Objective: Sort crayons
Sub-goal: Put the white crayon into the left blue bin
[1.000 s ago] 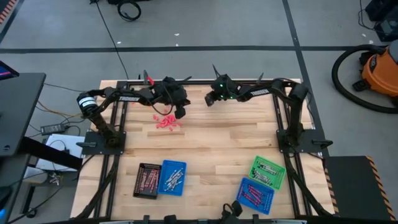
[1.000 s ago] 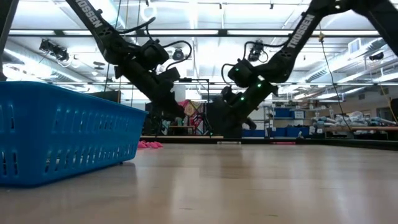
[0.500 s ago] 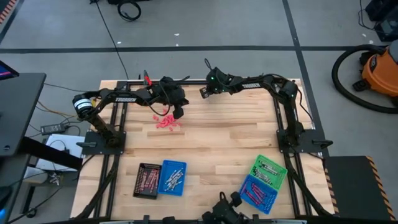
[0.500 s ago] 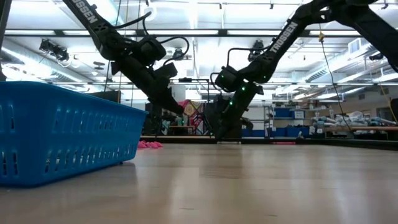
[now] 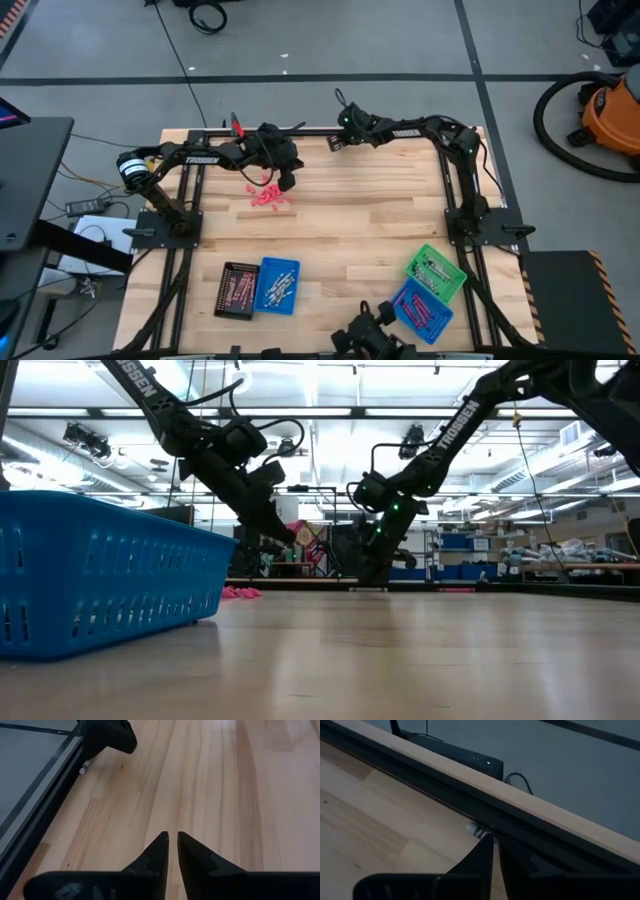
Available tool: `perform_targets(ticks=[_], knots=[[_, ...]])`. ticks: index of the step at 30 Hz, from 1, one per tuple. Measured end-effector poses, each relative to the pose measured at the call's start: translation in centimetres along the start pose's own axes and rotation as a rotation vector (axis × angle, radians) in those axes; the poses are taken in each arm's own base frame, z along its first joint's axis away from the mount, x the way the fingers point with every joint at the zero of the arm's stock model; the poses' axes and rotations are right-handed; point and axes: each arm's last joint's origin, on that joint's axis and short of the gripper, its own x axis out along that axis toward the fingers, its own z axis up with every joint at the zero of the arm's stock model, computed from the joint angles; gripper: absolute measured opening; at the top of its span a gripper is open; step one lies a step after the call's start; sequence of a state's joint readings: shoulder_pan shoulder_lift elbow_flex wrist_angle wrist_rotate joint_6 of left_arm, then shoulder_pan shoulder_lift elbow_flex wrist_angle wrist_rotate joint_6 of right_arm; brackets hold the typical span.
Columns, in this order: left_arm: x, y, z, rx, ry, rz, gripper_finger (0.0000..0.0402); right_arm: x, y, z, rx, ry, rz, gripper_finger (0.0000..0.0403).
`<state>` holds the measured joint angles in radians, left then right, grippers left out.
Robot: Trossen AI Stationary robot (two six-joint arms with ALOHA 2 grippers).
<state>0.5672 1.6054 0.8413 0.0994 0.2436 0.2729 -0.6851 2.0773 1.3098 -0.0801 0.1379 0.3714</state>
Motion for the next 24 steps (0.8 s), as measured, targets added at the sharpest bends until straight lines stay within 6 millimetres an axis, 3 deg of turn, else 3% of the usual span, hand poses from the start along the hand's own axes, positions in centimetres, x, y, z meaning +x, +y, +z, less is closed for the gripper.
perform_targets(ticks=[13,18,21,24], knots=[[0.0,0.0,0.0,-0.009,0.001,0.0,0.0047,0.1,-1.4,0.2,0.014,0.024,-0.04,0.0038],[0.0,0.0,0.0,-0.009,0.001,0.0,0.0047,0.0,-1.8,-0.1,0.015,0.105,0.036,0.0027],[0.0,0.0,0.0,-0.009,0.002,0.0,0.0047,-0.2,-0.9,-0.6,-0.048,0.14,0.087,0.0019],[0.0,0.0,0.0,-0.009,0.002,0.001,0.0047,-1.3,1.6,-1.3,-0.125,0.152,0.126,0.0016]])
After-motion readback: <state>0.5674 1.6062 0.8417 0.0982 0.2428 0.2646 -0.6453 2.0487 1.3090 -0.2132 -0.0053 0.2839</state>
